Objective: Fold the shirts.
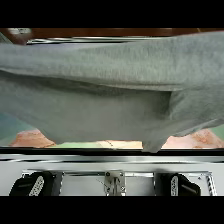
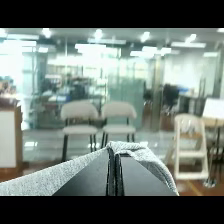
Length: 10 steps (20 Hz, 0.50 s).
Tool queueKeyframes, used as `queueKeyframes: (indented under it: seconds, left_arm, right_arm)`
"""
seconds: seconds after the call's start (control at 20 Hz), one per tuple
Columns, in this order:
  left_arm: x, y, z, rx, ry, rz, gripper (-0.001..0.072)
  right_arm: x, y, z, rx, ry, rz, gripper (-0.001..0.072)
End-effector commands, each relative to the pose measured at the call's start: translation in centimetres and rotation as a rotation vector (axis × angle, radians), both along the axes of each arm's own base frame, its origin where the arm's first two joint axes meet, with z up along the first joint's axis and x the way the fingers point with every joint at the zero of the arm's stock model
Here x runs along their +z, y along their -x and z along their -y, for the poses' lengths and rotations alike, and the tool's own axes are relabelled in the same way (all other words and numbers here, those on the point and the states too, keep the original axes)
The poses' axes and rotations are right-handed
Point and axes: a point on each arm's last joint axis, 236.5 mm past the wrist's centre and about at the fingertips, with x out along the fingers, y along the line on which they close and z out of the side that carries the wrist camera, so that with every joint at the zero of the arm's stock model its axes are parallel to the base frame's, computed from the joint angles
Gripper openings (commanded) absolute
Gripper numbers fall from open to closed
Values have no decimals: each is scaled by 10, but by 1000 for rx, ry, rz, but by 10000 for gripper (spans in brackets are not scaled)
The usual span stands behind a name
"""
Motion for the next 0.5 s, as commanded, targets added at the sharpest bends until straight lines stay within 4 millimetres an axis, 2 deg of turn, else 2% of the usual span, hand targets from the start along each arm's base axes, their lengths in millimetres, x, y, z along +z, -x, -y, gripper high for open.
queueKeyframes:
  seconds: [0.0,0.15,0.3,0.45]
  left_arm:
    - [21,4,0,-3,43,79,32]
    - [7,13,6,-22,27,25,31]
    - [14,34,10,-21,21,71,32]
    - [17,50,3,22,32,90,31]
  right_arm:
    - [22,21,-3,-40,47,63,61]
    - [27,35,-16,-36,85,41,61]
    - [30,50,-22,-47,93,20,61]
    - [14,56,-13,-92,44,-70,61]
